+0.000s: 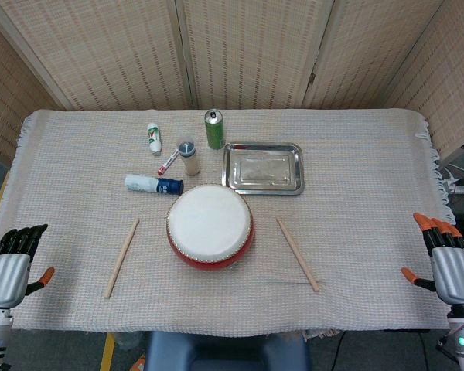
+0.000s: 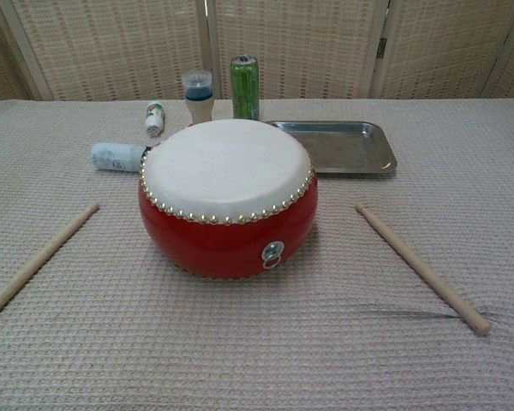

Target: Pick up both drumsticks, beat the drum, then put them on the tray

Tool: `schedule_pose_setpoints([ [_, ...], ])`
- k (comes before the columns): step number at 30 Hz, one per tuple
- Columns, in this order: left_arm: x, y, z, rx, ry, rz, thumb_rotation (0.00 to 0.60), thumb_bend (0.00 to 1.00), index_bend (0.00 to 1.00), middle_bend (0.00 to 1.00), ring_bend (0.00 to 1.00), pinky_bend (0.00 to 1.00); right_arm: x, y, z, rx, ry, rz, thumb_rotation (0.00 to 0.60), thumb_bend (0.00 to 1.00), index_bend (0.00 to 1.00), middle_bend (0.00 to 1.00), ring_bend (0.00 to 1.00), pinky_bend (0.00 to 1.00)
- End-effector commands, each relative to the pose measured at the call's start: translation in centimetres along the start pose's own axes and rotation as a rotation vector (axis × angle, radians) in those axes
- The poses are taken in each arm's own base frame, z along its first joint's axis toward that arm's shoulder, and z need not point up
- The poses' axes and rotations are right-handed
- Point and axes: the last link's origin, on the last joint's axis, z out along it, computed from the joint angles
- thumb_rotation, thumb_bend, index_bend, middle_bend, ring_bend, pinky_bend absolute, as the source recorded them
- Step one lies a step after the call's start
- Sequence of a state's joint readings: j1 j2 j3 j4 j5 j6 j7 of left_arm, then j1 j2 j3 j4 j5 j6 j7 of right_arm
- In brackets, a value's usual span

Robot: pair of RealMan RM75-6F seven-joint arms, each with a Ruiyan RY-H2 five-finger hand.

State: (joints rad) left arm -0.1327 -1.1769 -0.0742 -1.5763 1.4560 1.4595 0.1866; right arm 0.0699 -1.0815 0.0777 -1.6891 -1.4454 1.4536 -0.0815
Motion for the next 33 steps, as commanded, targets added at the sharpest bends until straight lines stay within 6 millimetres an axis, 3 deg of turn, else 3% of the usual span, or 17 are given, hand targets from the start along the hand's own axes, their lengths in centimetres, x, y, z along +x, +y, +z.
schedule_pose_setpoints([
  [1,0.1,-0.1,-0.1,0.003,0.002,-0.003,0.6,0.28,0.11,0.13,0.11,0.11,0.0,-0.1,-0.1,0.007,-0.003,0.007,0.6,0.05,0.0,0.11,0.0,0.12],
  [12,0.2,-0.3,-1.4,-0.006,0.01,-0.024,0.6,0.28,0.11,0.13,0.11,0.11,0.4,-0.5,-1.4,0.049,-0.019,0.051,0.6,0.05,0.0,0.11,0.01,0.12],
  [18,0.2,-0.3,-1.8,-0.02,0.011,-0.036,0.6,0.28,0.11,0.13,0.11,0.11,-0.5,-1.9,-1.3,0.107,-0.069,0.064,0.6,0.05,0.0,0.11,0.0,0.12],
  [33,-0.9,-1.4,-2.4,0.005,-0.017,-0.064,0.6,0.28,0.11,0.13,0.11,0.11,-8.1,-8.4,2.5,0.24,-0.293,0.064,0.6,0.05,0.0,0.11,0.0,0.12],
])
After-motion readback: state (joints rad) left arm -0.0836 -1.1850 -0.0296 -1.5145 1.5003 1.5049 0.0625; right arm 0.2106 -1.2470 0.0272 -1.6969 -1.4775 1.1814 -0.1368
